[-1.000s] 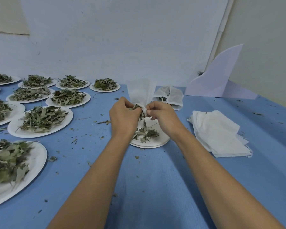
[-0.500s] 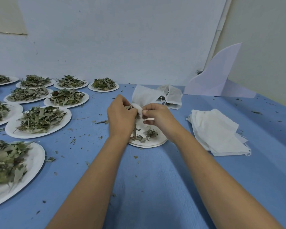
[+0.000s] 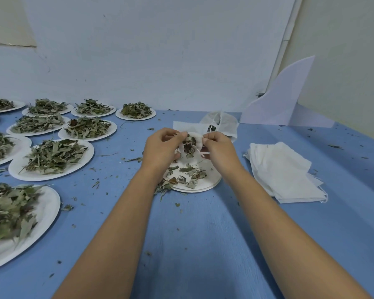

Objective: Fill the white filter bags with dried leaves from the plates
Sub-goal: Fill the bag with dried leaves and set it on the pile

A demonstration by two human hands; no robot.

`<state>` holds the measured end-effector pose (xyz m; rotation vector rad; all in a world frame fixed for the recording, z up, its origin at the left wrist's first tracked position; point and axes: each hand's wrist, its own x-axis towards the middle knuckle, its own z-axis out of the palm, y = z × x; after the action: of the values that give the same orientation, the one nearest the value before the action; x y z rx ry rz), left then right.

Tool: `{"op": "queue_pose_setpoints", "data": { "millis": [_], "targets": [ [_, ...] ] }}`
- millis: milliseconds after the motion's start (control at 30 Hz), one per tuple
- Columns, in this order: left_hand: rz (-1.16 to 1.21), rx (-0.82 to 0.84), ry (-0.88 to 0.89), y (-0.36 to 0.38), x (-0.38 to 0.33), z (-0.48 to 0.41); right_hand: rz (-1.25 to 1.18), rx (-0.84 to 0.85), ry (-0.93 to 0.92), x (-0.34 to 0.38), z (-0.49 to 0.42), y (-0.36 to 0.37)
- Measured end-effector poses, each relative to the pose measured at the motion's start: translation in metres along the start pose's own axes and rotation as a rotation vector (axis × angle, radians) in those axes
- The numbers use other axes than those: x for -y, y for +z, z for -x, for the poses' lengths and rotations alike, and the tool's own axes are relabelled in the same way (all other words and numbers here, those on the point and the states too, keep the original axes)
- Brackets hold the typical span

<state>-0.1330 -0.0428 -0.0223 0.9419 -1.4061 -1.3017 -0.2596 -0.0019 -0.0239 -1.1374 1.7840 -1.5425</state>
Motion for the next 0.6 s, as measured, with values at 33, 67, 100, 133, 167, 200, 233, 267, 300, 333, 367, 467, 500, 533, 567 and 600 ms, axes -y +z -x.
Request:
{"op": "queue_pose_setpoints", "data": {
  "millis": [33, 67, 100, 133, 167, 200, 233, 267, 300, 333, 367, 467, 500, 533, 567, 600],
  "targets": [
    [0.008, 0.001, -0.006, 0.000, 0.001, 0.000, -0.004, 0.011, -0.004, 0.001, 0.001, 0.000],
    [0.013, 0.002, -0.014, 0.000, 0.001, 0.001, -0.020, 0.020, -0.008, 0.001, 0.001, 0.001],
    [0.016, 0.006, -0.020, 0.000, 0.000, 0.001, -0.041, 0.028, -0.011, 0.002, 0.001, 0.000],
    [0.015, 0.010, -0.025, 0.000, 0.000, 0.001, -0.062, 0.036, -0.013, 0.002, 0.002, 0.000],
    [0.010, 0.011, -0.025, 0.001, -0.001, 0.002, -0.082, 0.046, -0.017, 0.002, 0.002, 0.000],
    [-0.002, 0.011, -0.018, 0.002, 0.000, 0.003, -0.103, 0.060, -0.021, 0.003, 0.002, 0.000],
    [-0.012, 0.007, -0.005, 0.003, 0.001, 0.003, -0.122, 0.076, -0.027, 0.004, 0.002, 0.001],
    [-0.016, -0.002, 0.010, 0.004, 0.002, 0.004, -0.135, 0.091, -0.033, 0.005, 0.003, 0.001],
    [-0.009, -0.012, 0.021, 0.005, 0.002, 0.004, -0.138, 0.100, -0.039, 0.006, 0.003, 0.002],
    [0.008, -0.020, 0.027, 0.005, 0.003, 0.004, -0.133, 0.104, -0.045, 0.007, 0.003, 0.002],
    [0.022, -0.025, 0.030, 0.004, 0.003, 0.003, -0.127, 0.105, -0.050, 0.008, 0.003, 0.003],
    [-0.027, -0.036, 0.029, 0.001, 0.005, 0.000, -0.064, 0.084, -0.065, 0.009, 0.004, 0.005],
    [-0.049, -0.034, 0.026, 0.000, 0.006, -0.001, -0.033, 0.075, -0.067, 0.009, 0.005, 0.006],
    [-0.070, -0.033, 0.025, -0.001, 0.008, -0.002, -0.011, 0.079, -0.069, 0.010, 0.006, 0.008],
    [-0.094, -0.044, 0.027, -0.001, 0.008, -0.002, 0.004, 0.097, -0.075, 0.011, 0.008, 0.010],
    [-0.121, -0.068, 0.036, -0.001, 0.009, -0.002, 0.010, 0.131, -0.086, 0.013, 0.010, 0.011]
  ]
}}
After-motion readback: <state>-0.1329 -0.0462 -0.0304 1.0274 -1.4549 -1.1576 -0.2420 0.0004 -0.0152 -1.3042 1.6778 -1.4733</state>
